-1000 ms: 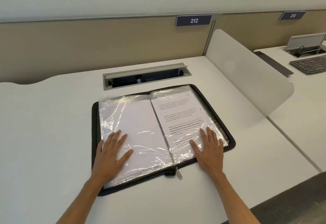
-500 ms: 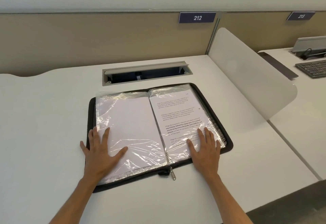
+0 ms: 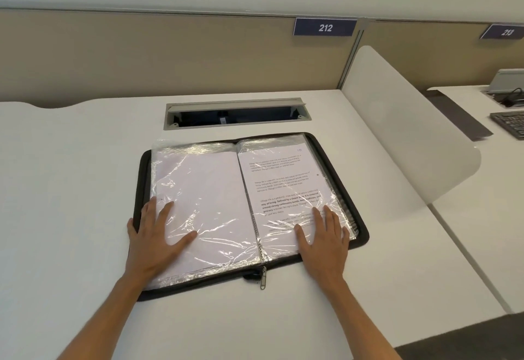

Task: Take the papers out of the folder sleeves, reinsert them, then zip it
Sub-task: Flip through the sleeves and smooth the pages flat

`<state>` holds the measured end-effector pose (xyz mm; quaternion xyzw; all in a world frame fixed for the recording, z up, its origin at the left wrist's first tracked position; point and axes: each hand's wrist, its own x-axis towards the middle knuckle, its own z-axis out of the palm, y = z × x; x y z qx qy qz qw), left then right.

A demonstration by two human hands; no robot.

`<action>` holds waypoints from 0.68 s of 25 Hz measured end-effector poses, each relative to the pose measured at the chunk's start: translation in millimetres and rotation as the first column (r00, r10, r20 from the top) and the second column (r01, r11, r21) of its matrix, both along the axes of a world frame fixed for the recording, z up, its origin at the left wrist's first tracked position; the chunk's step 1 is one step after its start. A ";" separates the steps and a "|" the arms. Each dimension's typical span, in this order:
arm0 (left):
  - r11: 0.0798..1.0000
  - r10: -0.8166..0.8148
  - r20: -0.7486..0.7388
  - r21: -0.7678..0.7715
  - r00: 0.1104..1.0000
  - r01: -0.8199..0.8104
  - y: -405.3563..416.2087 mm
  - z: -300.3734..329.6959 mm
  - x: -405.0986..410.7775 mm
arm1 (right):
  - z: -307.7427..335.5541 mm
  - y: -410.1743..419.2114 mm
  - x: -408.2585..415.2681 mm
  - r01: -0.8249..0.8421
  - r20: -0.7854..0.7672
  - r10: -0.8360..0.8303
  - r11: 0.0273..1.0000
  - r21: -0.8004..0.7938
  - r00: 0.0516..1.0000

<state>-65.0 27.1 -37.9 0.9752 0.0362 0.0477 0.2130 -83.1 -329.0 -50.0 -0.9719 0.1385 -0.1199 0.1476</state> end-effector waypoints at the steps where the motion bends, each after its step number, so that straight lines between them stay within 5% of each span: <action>1: 1.000 0.001 -0.002 -0.001 1.000 -0.001 -1.0 0.3 0.1 | 2.9 3.3 2.1 0.002 -0.002 -0.002 1.000 -0.008 1.000; 5: 1.000 0.010 0.003 0.007 1.000 -0.010 -3.4 -0.5 -0.4 | 24.8 50.3 6.9 -0.255 0.016 0.255 0.966 0.028 0.967; 9: 0.999 0.031 0.013 0.014 0.999 -0.031 -17.2 -3.9 -1.6 | 40.4 125.1 6.3 -0.630 -0.091 0.652 0.753 0.190 0.752; 13: 0.988 0.056 0.079 -0.150 0.995 -0.044 -18.0 -7.1 -0.6 | 26.9 157.5 -3.0 -0.676 -0.258 0.692 0.719 0.162 0.674; 17: 0.935 0.104 0.109 -0.351 0.989 -0.060 -13.0 -4.5 1.5 | 23.2 158.4 -1.4 -0.665 -0.254 0.689 0.723 0.187 0.678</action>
